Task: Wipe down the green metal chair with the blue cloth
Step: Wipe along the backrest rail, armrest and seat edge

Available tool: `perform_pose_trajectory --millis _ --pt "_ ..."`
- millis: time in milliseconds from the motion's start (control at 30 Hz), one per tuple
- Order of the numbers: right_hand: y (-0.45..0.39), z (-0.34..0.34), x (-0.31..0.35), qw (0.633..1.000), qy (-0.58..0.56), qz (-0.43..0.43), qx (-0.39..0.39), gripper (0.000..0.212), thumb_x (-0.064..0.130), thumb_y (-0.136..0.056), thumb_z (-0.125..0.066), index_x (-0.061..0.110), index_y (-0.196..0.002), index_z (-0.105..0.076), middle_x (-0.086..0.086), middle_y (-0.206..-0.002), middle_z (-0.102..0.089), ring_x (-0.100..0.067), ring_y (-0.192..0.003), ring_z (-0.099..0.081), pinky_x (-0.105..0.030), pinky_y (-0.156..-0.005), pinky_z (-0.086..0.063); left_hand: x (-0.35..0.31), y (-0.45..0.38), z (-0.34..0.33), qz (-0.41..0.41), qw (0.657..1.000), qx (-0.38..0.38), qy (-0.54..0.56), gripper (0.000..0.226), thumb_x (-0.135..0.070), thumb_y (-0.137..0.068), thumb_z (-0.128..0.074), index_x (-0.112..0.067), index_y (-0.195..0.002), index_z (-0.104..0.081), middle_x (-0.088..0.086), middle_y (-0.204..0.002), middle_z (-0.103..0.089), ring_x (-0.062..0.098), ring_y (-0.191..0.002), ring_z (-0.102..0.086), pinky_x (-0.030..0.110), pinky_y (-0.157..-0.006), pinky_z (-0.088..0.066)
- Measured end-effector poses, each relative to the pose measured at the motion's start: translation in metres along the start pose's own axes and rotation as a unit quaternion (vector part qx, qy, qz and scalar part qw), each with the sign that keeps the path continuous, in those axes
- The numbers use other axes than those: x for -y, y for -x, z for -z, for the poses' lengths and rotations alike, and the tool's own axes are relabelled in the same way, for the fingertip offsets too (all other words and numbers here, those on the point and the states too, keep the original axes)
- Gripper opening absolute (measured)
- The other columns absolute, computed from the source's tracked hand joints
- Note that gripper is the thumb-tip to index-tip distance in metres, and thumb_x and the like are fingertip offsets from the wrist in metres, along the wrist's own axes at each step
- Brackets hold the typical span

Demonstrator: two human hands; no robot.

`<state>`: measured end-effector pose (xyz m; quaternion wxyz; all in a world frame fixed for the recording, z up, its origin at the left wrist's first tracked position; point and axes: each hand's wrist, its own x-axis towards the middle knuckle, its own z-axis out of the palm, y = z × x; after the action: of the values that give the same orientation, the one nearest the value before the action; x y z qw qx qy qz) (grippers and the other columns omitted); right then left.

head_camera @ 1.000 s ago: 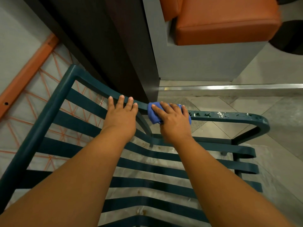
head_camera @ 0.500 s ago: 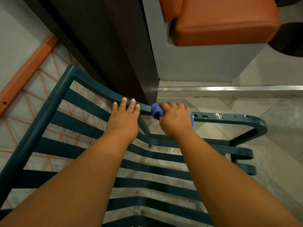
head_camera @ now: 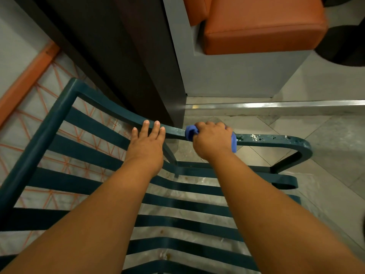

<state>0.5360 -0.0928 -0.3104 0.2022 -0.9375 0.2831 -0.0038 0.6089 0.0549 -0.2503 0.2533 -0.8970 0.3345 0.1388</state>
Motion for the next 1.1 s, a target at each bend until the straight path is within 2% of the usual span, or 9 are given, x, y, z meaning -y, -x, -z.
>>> perform_pose_trajectory --millis 67,200,333,433,533,633,867,1000,1100 --pt "0.004 -0.006 0.012 1.0 0.017 0.019 0.001 0.042 0.027 -0.092 -0.046 0.029 -0.133 -0.043 -0.005 -0.129 -0.054 -0.03 -0.119 -0.046 -0.051 -0.104 -0.027 -0.003 0.0 -0.001 0.004 1.0 -0.003 0.006 0.093 -0.006 -0.087 -0.053 -0.022 -0.149 0.014 0.002 -0.157 0.023 0.029 -0.143 0.021 0.051 -0.117 0.005" --pt "0.027 -0.02 0.003 0.994 0.049 0.085 -0.037 0.061 0.023 -0.095 -0.049 0.034 -0.149 -0.021 -0.004 -0.156 -0.026 -0.033 -0.141 -0.023 -0.055 -0.116 -0.006 -0.008 -0.001 -0.003 0.008 1.0 -0.004 0.008 0.094 -0.005 -0.087 -0.053 -0.022 -0.149 0.015 0.001 -0.157 0.023 0.029 -0.143 0.021 0.05 -0.117 0.006" --pt "0.016 0.006 0.013 0.996 0.038 0.08 -0.03 0.045 0.022 -0.091 -0.053 0.032 -0.134 -0.044 -0.004 -0.134 -0.05 -0.032 -0.121 -0.044 -0.051 -0.104 -0.03 -0.009 -0.002 -0.005 0.012 1.0 0.0 0.004 0.093 -0.007 -0.087 -0.053 -0.022 -0.149 0.016 0.001 -0.157 0.023 0.029 -0.143 0.021 0.05 -0.117 0.005" --pt "0.014 0.015 0.024 0.989 0.07 0.097 -0.086 0.041 0.03 -0.091 -0.05 0.031 -0.131 -0.048 -0.004 -0.136 -0.047 -0.032 -0.124 -0.038 -0.053 -0.101 -0.03 -0.012 -0.003 -0.004 0.015 1.0 0.005 0.001 0.094 -0.009 -0.088 -0.054 -0.021 -0.149 0.016 0.002 -0.157 0.024 0.029 -0.143 0.02 0.049 -0.117 0.005" --pt "0.023 -0.005 0.015 0.991 0.075 0.112 -0.02 0.06 0.04 -0.092 -0.047 0.038 -0.147 -0.021 -0.005 -0.156 -0.022 -0.036 -0.141 -0.018 -0.065 -0.11 -0.011 -0.013 -0.002 -0.004 0.015 1.0 0.004 -0.002 0.095 -0.009 -0.087 -0.055 -0.022 -0.148 0.016 0.002 -0.157 0.023 0.029 -0.143 0.02 0.05 -0.117 0.006" --pt "0.03 -0.024 -0.006 0.99 0.059 0.124 -0.023 0.065 0.038 -0.096 -0.042 0.041 -0.15 -0.004 -0.004 -0.158 -0.017 -0.035 -0.144 -0.012 -0.061 -0.114 -0.002 -0.013 -0.002 -0.004 0.013 1.0 -0.003 -0.006 0.093 -0.01 -0.088 -0.053 -0.022 -0.149 0.016 0.002 -0.157 0.022 0.029 -0.144 0.019 0.051 -0.115 0.007" --pt "0.042 -0.014 -0.032 0.995 0.035 0.084 -0.032 0.055 0.06 -0.095 -0.025 0.041 -0.146 -0.024 0.002 -0.154 -0.029 -0.03 -0.142 -0.021 -0.058 -0.115 -0.003 -0.015 0.0 -0.001 0.011 1.0 0.003 0.002 0.092 -0.007 -0.087 -0.053 -0.019 -0.149 0.014 0.003 -0.157 0.021 0.029 -0.144 0.019 0.052 -0.117 0.006" --pt "0.03 -0.013 -0.009 0.998 0.047 0.046 -0.015 0.053 0.044 -0.097 -0.039 0.038 -0.147 -0.022 -0.002 -0.152 -0.031 -0.033 -0.14 -0.021 -0.06 -0.115 -0.004 -0.018 -0.001 -0.001 0.016 1.0 0.011 -0.006 0.095 -0.01 -0.086 -0.056 -0.019 -0.149 0.014 0.004 -0.157 0.021 0.031 -0.144 0.018 0.053 -0.117 0.005" --pt "0.031 -0.012 -0.023 0.995 0.041 0.095 -0.012 0.057 0.032 -0.095 -0.049 0.042 -0.146 -0.025 0.003 -0.155 -0.028 -0.03 -0.141 -0.02 -0.055 -0.114 -0.006 -0.02 -0.002 -0.002 0.019 0.999 0.012 -0.023 0.096 -0.013 -0.086 -0.057 -0.017 -0.149 0.015 0.005 -0.157 0.021 0.032 -0.144 0.017 0.053 -0.116 0.006"
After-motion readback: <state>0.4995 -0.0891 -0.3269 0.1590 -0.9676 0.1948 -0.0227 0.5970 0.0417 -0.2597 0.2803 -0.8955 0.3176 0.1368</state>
